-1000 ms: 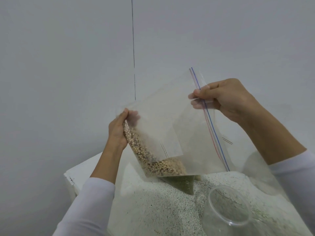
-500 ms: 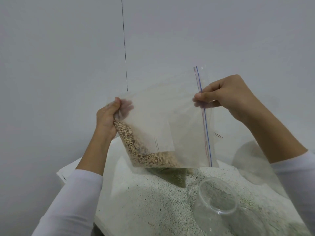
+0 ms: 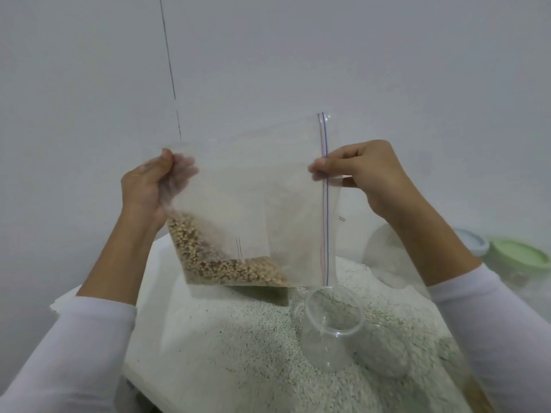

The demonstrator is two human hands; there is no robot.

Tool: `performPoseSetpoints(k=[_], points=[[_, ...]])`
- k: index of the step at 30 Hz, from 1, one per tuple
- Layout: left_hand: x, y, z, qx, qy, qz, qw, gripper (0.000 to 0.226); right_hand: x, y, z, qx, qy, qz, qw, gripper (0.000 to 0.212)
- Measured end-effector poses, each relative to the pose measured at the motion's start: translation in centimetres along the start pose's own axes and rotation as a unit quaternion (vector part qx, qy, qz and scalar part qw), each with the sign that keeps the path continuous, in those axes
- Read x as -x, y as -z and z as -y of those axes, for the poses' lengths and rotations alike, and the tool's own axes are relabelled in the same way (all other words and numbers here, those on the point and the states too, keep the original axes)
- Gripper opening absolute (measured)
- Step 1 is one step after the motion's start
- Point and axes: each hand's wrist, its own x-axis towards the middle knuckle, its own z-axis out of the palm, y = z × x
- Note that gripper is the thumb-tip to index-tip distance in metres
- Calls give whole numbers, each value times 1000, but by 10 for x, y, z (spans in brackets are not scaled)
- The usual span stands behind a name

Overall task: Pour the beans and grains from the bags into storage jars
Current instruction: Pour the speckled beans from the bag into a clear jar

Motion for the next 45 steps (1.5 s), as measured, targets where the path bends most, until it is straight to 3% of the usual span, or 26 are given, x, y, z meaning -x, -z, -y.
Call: performPoseSetpoints(k=[12,17,45], points=[[21,-21,-2,-36,-15,12,999,41,28,21,-20,-22,-33,-11,999,13],[25,-28,-2,-37,-24,4,999,19,32,26,-25,-26,-45,-17,999,13],[40,-54,-10,-43,-70,34,996,40,40,38,-38,-52,-78,-45,995,10]])
